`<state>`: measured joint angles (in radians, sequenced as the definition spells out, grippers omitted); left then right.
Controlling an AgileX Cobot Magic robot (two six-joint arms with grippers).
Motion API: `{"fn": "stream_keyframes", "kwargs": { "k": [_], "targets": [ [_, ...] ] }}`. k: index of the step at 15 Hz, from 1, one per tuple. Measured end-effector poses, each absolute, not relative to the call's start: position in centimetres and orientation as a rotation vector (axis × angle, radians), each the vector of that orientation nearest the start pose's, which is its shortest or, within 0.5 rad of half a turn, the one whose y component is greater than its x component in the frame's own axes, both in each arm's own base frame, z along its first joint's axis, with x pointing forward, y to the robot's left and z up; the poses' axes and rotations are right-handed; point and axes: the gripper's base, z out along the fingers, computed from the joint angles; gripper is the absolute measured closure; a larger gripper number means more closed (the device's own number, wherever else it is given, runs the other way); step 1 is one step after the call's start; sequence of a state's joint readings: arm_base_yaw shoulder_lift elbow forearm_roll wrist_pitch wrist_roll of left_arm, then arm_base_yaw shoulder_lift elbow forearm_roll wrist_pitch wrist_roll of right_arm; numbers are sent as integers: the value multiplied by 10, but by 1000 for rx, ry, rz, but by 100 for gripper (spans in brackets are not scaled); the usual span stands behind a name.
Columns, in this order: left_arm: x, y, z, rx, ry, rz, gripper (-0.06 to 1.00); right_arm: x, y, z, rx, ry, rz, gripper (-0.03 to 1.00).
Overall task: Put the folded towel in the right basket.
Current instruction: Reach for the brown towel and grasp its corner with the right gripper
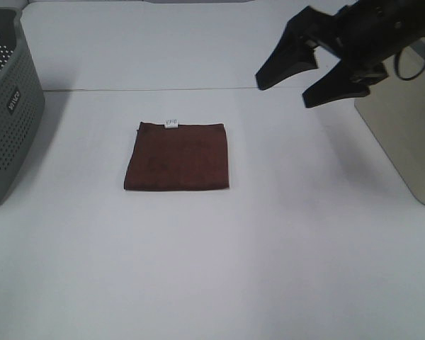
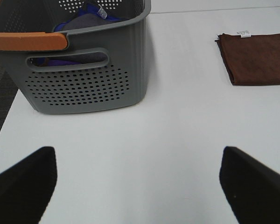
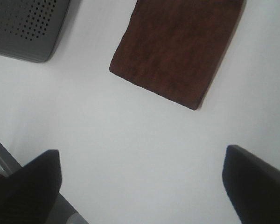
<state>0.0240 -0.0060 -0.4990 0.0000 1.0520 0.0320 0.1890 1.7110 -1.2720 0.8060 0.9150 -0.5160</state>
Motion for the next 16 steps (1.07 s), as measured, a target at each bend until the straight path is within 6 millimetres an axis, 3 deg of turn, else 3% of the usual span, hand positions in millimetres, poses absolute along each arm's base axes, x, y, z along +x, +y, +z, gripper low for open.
{"fn": "stream_keyframes", "kwargs": {
  "k": [2,6,8,13,16],
  "targets": [
    [-5,0,278,8,2031,35,6,364,136,240,-399,2627,912,8],
    [-5,0,278,8,2031,35,6,417,149,180,-340,2712,949,8],
    [-5,0,278,8,2031,35,6,433,154,159,-323,2728,981,8],
    [-5,0,278,8,2031,35,6,443,159,106,-256,2815,1052,8],
    [-5,0,278,8,2031,35,6,441,169,94,-242,2823,1056,9]
  ]
}}
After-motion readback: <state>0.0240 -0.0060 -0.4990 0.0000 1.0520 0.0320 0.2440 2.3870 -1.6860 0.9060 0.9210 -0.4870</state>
